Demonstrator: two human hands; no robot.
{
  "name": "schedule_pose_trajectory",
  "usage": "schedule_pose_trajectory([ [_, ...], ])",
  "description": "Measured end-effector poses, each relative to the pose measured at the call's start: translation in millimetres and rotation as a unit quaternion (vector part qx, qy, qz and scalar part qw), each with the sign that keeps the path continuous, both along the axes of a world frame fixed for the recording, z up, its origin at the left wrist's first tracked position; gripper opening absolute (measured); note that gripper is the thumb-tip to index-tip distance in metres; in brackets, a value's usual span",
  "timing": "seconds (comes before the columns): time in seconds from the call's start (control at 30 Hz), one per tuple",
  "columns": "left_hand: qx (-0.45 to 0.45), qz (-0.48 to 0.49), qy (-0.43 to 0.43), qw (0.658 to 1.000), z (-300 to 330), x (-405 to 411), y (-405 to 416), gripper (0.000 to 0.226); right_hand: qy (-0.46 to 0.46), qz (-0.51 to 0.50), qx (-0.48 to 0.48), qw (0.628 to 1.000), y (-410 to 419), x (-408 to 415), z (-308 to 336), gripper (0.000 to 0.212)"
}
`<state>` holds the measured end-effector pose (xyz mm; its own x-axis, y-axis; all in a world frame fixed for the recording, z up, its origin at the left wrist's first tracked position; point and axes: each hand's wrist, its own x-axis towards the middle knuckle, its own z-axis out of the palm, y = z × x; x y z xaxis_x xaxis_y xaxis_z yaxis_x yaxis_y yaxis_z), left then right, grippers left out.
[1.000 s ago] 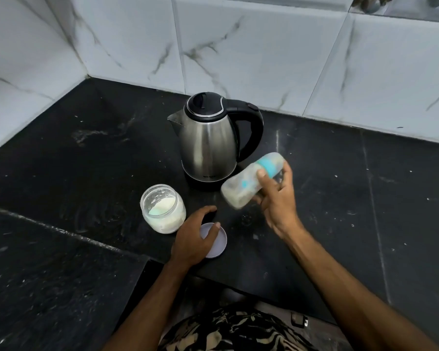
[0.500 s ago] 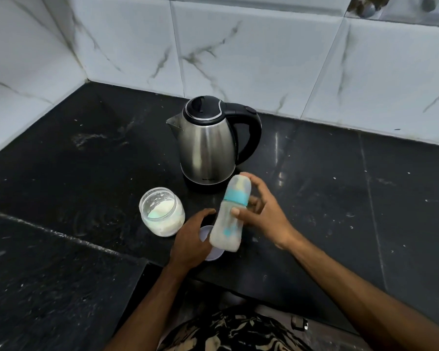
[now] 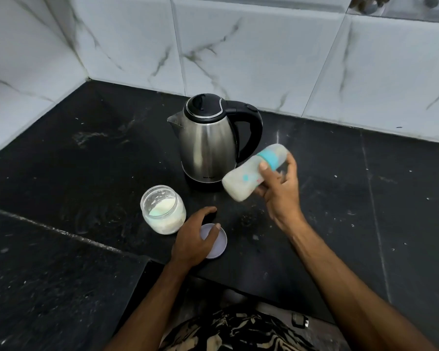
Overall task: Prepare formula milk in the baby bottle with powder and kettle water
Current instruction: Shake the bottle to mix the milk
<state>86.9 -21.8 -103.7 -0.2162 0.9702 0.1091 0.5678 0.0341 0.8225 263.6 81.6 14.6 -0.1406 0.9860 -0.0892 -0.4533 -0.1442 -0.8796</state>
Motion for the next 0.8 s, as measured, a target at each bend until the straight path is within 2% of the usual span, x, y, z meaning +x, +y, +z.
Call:
schedule_pose_trajectory([
  [0.07, -0.001, -0.001, 0.001, 1.000, 0, 1, 0, 0.050, 0.018, -0.006, -0.009, 1.000, -1, -1, -2, 0.077],
  [0.2, -0.008, 0.003, -0.032, 0.999, -3, 1, -1, 0.056, -0.099, 0.162, 0.035, 0.981, -28, -8, -12, 0.081],
  [0.23, -0.009, -0.003, -0.041, 0.999, -4, 1, -1, 0.054, -0.109, 0.169, 0.045, 0.979, -28, -7, -12, 0.081],
  [0.37, 0.001, 0.005, -0.007, 1.000, -1, 1, 0, 0.049, -0.006, -0.009, -0.006, 1.000, -5, 1, -1, 0.073],
  [0.43, 0.005, 0.008, -0.006, 1.000, 0, 1, 0, 0.047, 0.019, -0.041, -0.017, 0.999, -3, 3, -3, 0.071],
  [0.5, 0.007, 0.004, -0.007, 1.000, 3, 1, 0, 0.044, -0.024, 0.025, -0.005, 0.999, -16, 1, -10, 0.074],
  [0.57, 0.003, -0.011, -0.031, 0.999, 5, 0, 0, 0.039, -0.091, 0.136, 0.033, 0.986, -31, -2, -16, 0.074],
  [0.6, 0.004, -0.015, -0.033, 0.999, 6, 1, 0, 0.039, -0.106, 0.158, 0.045, 0.981, -32, -2, -18, 0.073],
  [0.63, 0.006, -0.010, -0.028, 1.000, 5, 1, -1, 0.039, -0.099, 0.142, 0.044, 0.984, -29, -2, -16, 0.071],
  [0.73, 0.014, 0.005, 0.004, 1.000, -1, 0, -1, 0.047, -0.011, -0.001, -0.012, 1.000, -5, 2, -7, 0.071],
  [0.8, 0.010, 0.002, 0.005, 1.000, -1, 0, 0, 0.047, 0.018, -0.039, -0.018, 0.999, 2, 2, -6, 0.072],
])
